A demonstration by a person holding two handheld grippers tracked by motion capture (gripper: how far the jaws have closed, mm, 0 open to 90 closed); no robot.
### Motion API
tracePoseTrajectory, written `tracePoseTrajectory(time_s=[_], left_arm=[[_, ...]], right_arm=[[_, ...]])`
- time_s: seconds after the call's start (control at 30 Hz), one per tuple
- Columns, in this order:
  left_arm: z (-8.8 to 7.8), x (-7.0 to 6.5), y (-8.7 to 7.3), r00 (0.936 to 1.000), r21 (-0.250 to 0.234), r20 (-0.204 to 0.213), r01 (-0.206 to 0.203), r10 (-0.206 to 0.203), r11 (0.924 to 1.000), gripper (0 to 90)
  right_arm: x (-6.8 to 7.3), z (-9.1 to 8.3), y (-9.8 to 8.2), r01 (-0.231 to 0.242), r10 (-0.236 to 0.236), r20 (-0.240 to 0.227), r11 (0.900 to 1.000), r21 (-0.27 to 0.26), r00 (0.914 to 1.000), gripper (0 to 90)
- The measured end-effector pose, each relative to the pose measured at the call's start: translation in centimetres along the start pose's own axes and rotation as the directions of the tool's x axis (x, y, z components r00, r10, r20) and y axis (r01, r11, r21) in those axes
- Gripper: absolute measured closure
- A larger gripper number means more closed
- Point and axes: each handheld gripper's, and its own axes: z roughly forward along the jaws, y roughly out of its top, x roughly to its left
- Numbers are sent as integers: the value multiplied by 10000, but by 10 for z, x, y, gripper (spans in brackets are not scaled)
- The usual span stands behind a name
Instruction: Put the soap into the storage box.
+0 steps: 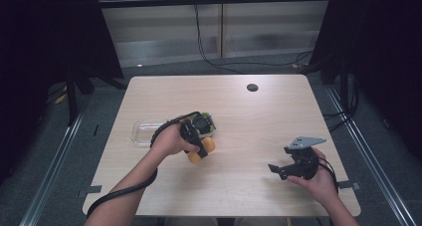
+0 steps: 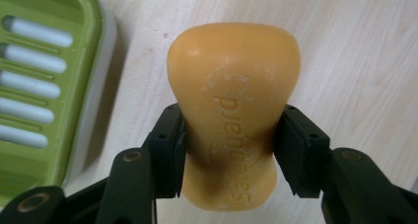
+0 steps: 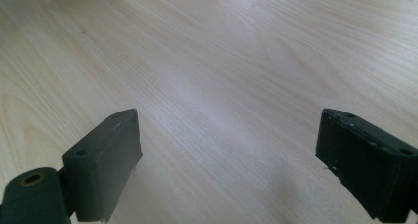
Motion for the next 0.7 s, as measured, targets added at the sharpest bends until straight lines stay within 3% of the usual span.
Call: tracePoseTrajectory(time_s=[0.37, 0.4, 0.47, 0.7], left_arm=[[-9, 9, -1, 9998, 3, -175, -14, 14, 10000, 498], [-10, 11, -1, 10000, 102, -39, -32, 33, 9999, 498], [-10, 11, -1, 9996, -31, -279, -51, 50, 10000, 498], [-12, 17, -1, 9991, 260, -358, -229, 238, 9994, 498]], right_arm=[[0, -1, 0, -51, 51, 28, 10000, -22, 10000, 93], [0, 0, 0, -46, 46, 23, 10000, -28, 10000, 94], [0, -1, 0, -73, 73, 30, 10000, -16, 10000, 94], [0, -1, 0, -105, 105, 63, 9999, -52, 9999, 93]])
